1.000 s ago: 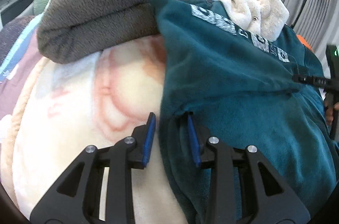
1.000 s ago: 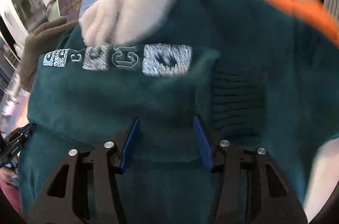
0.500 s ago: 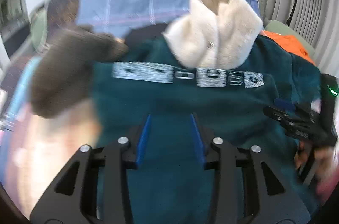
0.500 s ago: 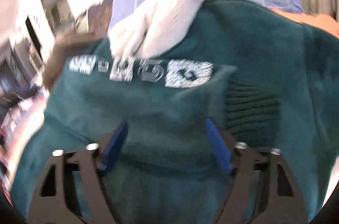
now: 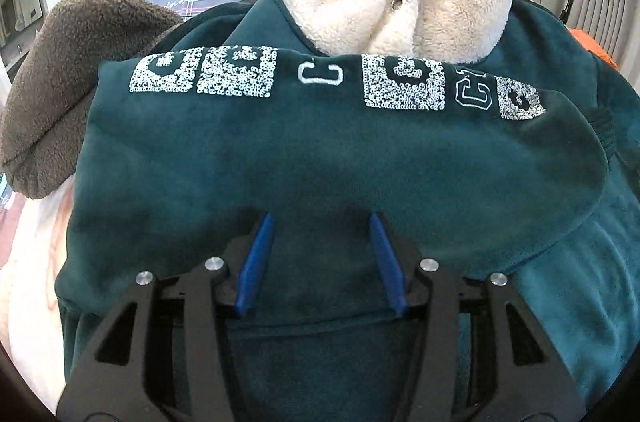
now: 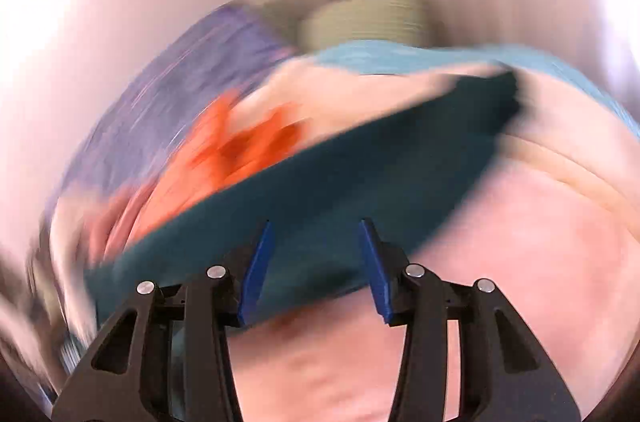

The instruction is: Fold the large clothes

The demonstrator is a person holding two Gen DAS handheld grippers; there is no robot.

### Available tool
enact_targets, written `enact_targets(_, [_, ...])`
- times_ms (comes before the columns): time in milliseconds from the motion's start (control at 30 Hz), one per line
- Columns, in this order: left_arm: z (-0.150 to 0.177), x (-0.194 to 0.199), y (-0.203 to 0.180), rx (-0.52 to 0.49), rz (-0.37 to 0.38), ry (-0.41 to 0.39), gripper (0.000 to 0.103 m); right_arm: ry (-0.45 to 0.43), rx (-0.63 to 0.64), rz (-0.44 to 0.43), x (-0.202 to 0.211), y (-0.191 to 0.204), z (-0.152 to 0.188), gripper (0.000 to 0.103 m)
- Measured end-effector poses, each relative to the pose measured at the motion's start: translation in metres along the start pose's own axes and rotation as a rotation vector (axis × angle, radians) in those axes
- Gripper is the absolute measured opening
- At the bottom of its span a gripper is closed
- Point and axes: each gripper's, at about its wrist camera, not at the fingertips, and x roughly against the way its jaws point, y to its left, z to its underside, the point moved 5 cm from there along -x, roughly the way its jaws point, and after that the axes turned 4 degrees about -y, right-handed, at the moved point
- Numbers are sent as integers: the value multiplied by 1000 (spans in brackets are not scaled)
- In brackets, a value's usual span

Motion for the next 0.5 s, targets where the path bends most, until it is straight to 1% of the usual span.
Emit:
enact_targets(33, [0,-1,0,-2,-2,0,52,0,-45,29,-5,-19,-7,56])
enact_targets(133, [1,0,2,1,-1,0,53,31,-80,63,-25,-38,-13,61])
enact_targets(167, [0,0,2,2,-1,0,53,46,-94,57,-32,-39,-11,61])
enact_targets(200, [0,0,2,4,1,0,54,64,-116,48,-41,-41,-10,64])
enact_targets(233, [0,0,1,5,2,0,54,63,-130,47,-50,-36,-7,66])
enact_targets(300, [0,0,3,9,5,-1,54,40,-173,56,-56,-41,-11,66])
enact_targets(367, [0,0,3,15,11,-1,54,27,-248,73,-58,-51,-18,54])
enact_targets(400, [0,0,3,18,14,-1,54,23,-278,84,-59,-56,-23,40])
enact_targets(433, [0,0,4,21,17,-2,54,22,-311,79,-58,-58,-23,29])
enact_targets(467, [0,-1,4,22,20,-2,55,24,-347,52,-59,-62,-23,25])
enact_targets(500, [0,-1,5,24,21,-2,55,28,-368,26,-57,-61,-23,19])
